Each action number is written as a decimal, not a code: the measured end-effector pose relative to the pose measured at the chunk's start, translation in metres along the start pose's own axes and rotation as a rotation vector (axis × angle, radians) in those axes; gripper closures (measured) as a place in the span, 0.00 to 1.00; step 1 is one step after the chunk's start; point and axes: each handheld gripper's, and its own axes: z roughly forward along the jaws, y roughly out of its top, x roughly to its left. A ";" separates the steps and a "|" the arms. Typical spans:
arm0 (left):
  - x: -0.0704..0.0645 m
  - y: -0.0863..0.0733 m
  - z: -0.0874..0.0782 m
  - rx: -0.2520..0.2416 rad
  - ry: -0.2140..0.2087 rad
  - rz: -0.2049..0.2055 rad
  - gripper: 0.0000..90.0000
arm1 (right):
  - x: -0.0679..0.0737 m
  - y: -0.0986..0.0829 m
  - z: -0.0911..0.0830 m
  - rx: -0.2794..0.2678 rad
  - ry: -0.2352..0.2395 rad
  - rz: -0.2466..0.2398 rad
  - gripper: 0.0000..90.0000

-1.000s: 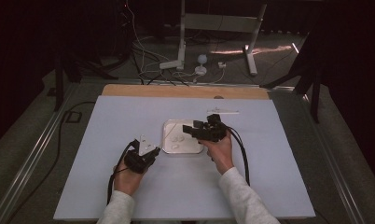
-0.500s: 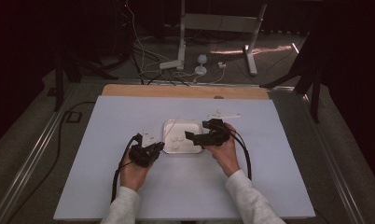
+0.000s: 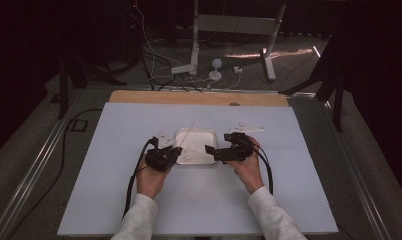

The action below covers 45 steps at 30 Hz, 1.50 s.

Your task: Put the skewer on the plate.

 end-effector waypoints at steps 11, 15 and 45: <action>0.003 0.004 0.012 0.016 0.008 -0.032 0.99 | -0.002 -0.005 -0.014 -0.014 -0.012 -0.006 0.05; 0.004 0.003 0.017 0.033 0.016 -0.036 0.99 | -0.005 -0.010 -0.020 -0.014 -0.033 -0.011 0.05; 0.020 0.004 0.001 -0.089 -0.058 -0.106 0.24 | -0.023 -0.034 -0.073 -0.062 -0.106 -0.024 0.04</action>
